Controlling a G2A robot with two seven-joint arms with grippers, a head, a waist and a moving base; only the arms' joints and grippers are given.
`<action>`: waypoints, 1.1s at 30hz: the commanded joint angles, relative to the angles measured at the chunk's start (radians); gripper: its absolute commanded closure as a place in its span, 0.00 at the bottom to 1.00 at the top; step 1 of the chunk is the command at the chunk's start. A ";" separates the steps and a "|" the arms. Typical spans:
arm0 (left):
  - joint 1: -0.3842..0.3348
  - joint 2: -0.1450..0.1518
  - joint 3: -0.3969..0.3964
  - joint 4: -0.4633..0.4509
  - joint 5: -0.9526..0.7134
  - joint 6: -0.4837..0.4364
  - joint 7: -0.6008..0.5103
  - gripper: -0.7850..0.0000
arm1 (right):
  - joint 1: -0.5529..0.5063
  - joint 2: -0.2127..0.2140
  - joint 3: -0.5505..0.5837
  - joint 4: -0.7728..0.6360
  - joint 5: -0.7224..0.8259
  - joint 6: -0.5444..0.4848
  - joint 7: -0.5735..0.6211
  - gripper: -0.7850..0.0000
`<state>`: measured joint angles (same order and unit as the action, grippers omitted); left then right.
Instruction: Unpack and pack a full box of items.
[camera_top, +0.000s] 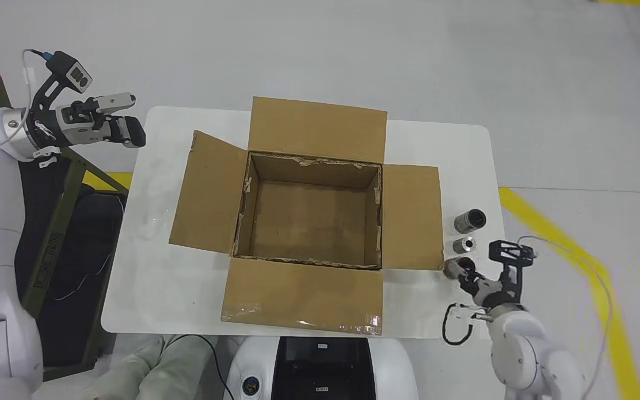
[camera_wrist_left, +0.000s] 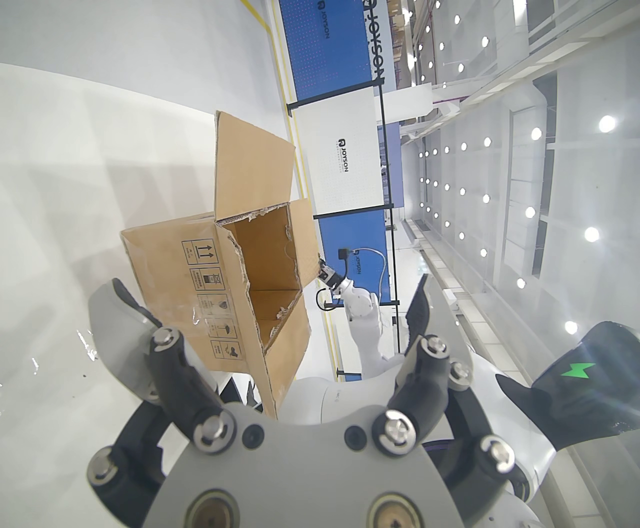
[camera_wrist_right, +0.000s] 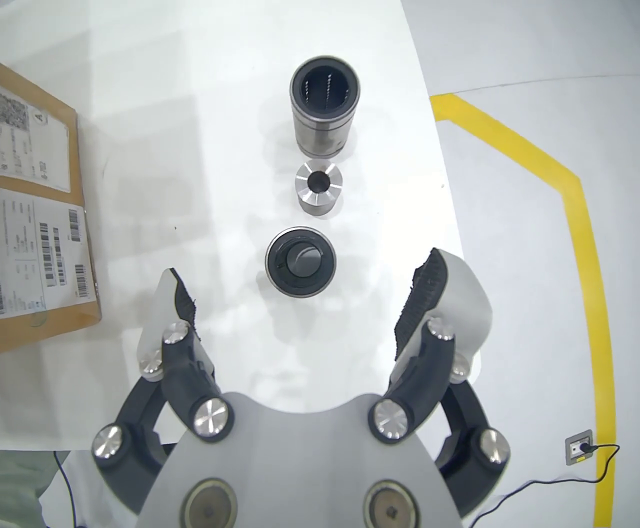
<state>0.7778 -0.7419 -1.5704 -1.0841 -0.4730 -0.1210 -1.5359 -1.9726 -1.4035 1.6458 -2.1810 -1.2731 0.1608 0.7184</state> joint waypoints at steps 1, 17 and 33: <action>0.000 0.000 0.000 0.000 0.000 0.000 0.000 0.00 | 0.003 0.000 -0.008 0.014 -0.003 0.000 -0.006 0.00; 0.000 0.000 0.000 0.000 0.000 0.000 0.000 0.00 | 0.093 0.005 -0.043 0.154 -0.018 0.003 0.003 0.01; 0.000 0.000 0.000 0.000 0.000 0.000 0.000 0.00 | 0.140 0.011 -0.051 0.190 -0.006 0.003 0.038 0.42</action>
<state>0.7778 -0.7419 -1.5704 -1.0841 -0.4730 -0.1210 -1.5359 -1.8360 -1.3926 1.5966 -1.9935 -1.2794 0.1656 0.7557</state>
